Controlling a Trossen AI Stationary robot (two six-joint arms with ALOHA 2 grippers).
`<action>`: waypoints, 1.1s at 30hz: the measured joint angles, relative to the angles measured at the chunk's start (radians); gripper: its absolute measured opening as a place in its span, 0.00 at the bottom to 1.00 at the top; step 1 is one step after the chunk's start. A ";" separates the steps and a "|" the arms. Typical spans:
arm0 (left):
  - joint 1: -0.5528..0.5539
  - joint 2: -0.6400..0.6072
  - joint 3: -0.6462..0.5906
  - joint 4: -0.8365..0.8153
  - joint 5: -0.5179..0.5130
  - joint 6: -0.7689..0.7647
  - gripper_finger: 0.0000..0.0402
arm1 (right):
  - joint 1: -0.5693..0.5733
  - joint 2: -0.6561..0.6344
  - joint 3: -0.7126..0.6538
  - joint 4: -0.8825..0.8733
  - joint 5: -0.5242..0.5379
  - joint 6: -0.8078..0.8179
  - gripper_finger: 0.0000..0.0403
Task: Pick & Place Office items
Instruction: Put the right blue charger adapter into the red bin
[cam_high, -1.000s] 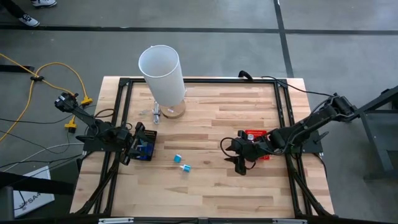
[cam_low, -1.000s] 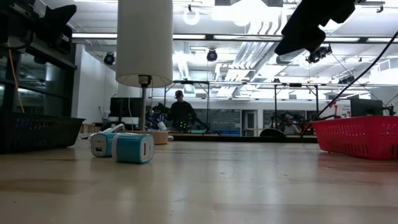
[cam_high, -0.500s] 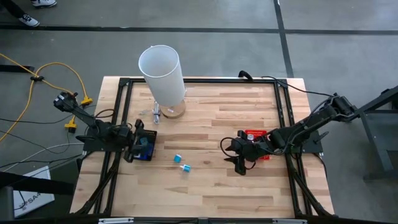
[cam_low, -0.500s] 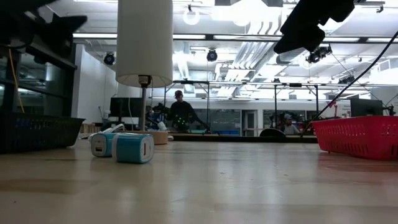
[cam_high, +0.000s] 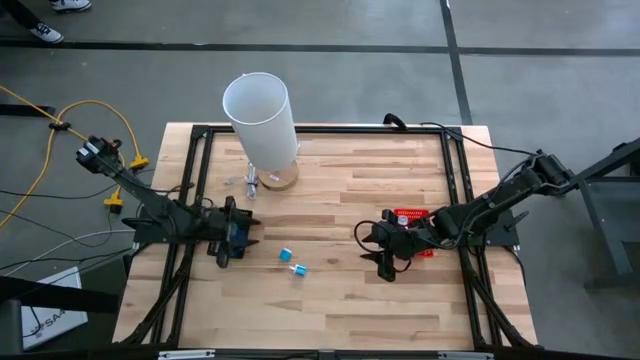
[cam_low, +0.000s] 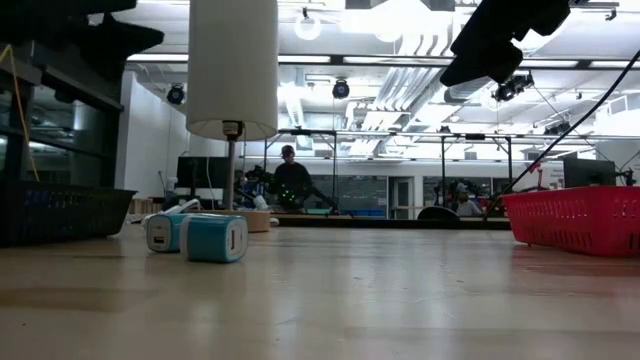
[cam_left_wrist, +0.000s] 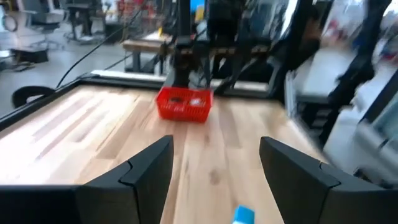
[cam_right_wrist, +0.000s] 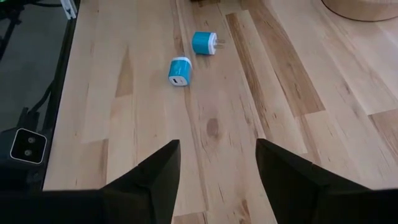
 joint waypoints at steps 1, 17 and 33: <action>-0.005 0.039 0.029 -0.025 -0.022 0.000 0.58 | 0.000 0.000 0.000 0.000 0.000 0.000 0.48; -0.023 0.631 0.478 -0.448 -0.057 -0.135 0.58 | 0.000 0.000 0.000 0.000 0.000 0.000 0.49; 0.030 0.927 0.682 -0.518 0.111 -0.092 0.58 | 0.000 0.000 0.000 0.008 0.000 0.000 0.49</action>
